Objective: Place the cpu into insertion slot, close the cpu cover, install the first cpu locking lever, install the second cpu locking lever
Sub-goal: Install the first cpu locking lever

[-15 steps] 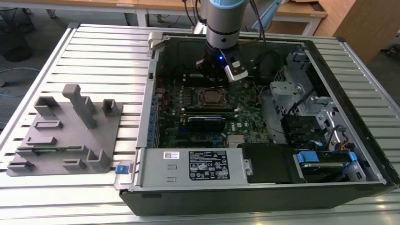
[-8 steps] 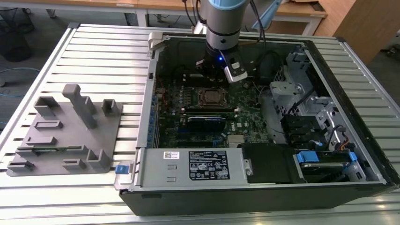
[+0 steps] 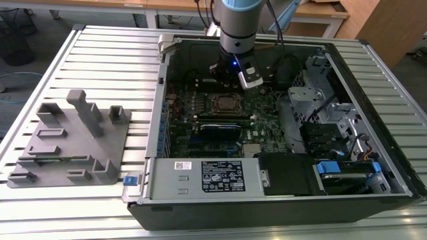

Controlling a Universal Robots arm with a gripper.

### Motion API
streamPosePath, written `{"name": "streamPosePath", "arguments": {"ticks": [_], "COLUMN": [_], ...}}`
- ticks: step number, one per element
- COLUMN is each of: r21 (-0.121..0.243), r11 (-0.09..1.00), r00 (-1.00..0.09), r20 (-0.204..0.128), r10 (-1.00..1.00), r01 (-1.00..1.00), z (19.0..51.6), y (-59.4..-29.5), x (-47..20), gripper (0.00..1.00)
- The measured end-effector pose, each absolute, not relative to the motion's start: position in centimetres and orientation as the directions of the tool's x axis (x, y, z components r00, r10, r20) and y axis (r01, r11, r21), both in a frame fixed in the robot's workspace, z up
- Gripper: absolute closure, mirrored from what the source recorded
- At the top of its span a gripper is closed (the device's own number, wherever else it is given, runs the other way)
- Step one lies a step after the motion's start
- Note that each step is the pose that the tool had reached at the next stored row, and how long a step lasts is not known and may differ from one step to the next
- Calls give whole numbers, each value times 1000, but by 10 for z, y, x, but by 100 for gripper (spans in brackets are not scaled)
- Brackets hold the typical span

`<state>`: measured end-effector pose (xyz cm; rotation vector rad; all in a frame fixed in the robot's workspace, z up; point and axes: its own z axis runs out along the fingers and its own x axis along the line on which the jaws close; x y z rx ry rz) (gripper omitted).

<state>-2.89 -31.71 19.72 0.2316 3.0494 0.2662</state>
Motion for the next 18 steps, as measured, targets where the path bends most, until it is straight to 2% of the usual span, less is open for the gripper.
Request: {"name": "streamPosePath", "arguments": {"ticks": [18], "r21": [176], "r11": [970], "r00": [-982], "r20": [-59], "r10": [180], "r01": [167], "z": [203], "y": [-316], "x": [-29], "gripper": [89]}}
